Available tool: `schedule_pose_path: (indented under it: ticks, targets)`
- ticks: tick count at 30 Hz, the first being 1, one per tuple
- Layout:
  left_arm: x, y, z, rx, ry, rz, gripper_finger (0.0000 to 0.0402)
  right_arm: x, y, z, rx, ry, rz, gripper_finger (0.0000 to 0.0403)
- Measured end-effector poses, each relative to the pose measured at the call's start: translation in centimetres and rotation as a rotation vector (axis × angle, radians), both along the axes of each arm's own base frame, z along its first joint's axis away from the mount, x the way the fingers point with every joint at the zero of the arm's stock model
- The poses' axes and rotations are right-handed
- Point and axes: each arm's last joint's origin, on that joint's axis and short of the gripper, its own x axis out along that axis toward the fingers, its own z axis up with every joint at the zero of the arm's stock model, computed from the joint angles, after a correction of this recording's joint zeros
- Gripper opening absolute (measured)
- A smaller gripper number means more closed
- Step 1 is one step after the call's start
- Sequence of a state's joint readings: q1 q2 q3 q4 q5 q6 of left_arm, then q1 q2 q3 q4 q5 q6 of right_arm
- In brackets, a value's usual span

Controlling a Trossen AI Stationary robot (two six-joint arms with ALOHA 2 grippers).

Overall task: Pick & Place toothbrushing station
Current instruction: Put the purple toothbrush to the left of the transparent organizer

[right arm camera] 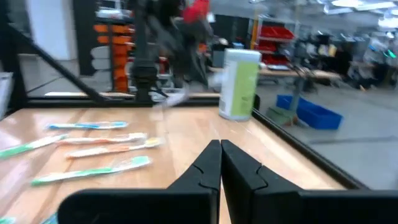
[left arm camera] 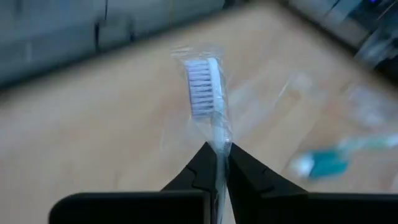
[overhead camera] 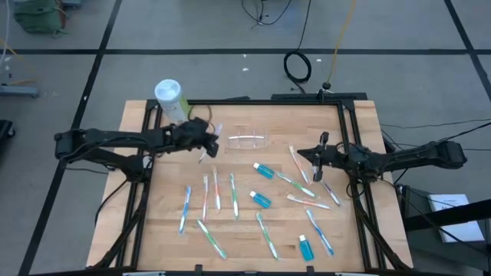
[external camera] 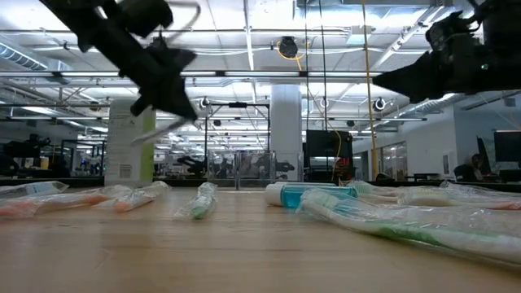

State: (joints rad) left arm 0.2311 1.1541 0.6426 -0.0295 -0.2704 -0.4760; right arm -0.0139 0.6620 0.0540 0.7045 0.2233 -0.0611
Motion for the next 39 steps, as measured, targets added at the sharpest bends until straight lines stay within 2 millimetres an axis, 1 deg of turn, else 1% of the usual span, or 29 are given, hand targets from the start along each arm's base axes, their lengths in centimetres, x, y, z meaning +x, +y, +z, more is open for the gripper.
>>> schedule_pose_path:
  ticks: [4, 6, 8, 10, 15, 19, 24, 26, 30, 36, 39]
  targets:
    - [0.1, 0.1, 3.3, 0.246, -0.181, -0.035, 0.0028, 0.6, -0.1, -0.7, 0.038, 0.04, -0.016, 0.0]
    - [0.3, 0.3, 4.5, 0.35, -0.261, -0.043, 0.0029, 0.8, -0.2, -1.1, 0.061, 0.059, -0.02, 0.0]
    - [0.7, 0.4, 5.2, 0.434, -0.325, -0.053, 0.0029, 1.0, -0.3, -1.4, 0.083, 0.072, -0.027, 0.0]
    - [1.6, 0.5, 5.2, 0.499, -0.354, -0.075, 0.0029, 1.1, -0.3, -1.6, 0.099, 0.078, -0.032, 0.0]
    - [3.9, 1.6, 3.2, 0.559, -0.373, -0.062, 0.003, 1.3, -0.4, -1.8, 0.1, 0.091, -0.032, 0.0]
    - [5.7, 3.1, 0.3, 0.561, -0.353, -0.02, 0.003, 1.3, -0.4, -1.5, 0.071, 0.074, -0.031, 0.0]
    - [6.8, 4.7, -3.5, 0.532, -0.255, 0.073, 0.003, 1.3, -0.4, -1.3, -0.006, 0.064, -0.031, 0.0]
    - [7.0, 5.1, -4.6, 0.489, -0.243, 0.093, 0.003, 1.3, -0.4, -1.3, -0.042, 0.075, -0.031, 0.0]
    - [7.1, 5.4, -5.5, 0.46, -0.225, 0.101, 0.0031, 1.3, -0.4, -1.3, -0.095, 0.088, -0.032, 0.0]
    - [7.3, 4.8, -5.6, 0.472, -0.208, 0.081, 0.0031, 1.3, -0.4, -1.0, -0.161, 0.075, -0.035, 0.0]
    - [7.3, 4.5, -6.1, 0.449, -0.159, 0.063, 0.0033, 1.3, -0.4, -0.9, -0.175, 0.07, -0.036, 0.0]
